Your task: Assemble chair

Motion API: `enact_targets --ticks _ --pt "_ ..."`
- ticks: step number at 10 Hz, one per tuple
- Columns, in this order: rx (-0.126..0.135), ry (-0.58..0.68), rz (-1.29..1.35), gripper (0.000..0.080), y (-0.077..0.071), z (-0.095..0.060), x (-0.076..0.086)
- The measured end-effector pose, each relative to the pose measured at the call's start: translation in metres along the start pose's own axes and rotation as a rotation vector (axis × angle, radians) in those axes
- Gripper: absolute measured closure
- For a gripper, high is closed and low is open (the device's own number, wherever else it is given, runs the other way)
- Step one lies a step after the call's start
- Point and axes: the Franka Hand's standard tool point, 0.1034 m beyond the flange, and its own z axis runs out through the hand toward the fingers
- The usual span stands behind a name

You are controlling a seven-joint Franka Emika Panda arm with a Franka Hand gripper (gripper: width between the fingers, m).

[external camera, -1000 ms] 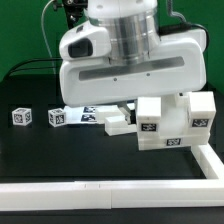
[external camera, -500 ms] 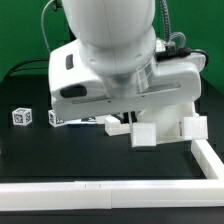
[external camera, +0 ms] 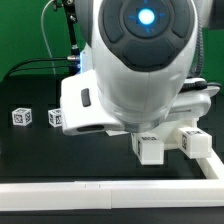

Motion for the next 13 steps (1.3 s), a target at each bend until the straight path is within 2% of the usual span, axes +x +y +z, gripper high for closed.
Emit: enact_targets --ticks 2,3,4,6,8,13 --pt "-0.004 -0.003 0.009 0.0771 -0.007 0.011 -0.011" --pt "0.005 -0.05 0.034 0.0771 -0.003 0.02 -0.015" --pt "0.01 -0.054 0.042 0.0771 0.002 0.022 -0.007" --pt "0.006 -0.047 0.045 0.0771 -0.001 0.025 -0.01" --pt "0.006 -0.059 0.089 0.0771 0.0 0.033 -0.002" --pt "-0.012 -0.034 0.092 0.0771 -0.013 0.036 0.006"
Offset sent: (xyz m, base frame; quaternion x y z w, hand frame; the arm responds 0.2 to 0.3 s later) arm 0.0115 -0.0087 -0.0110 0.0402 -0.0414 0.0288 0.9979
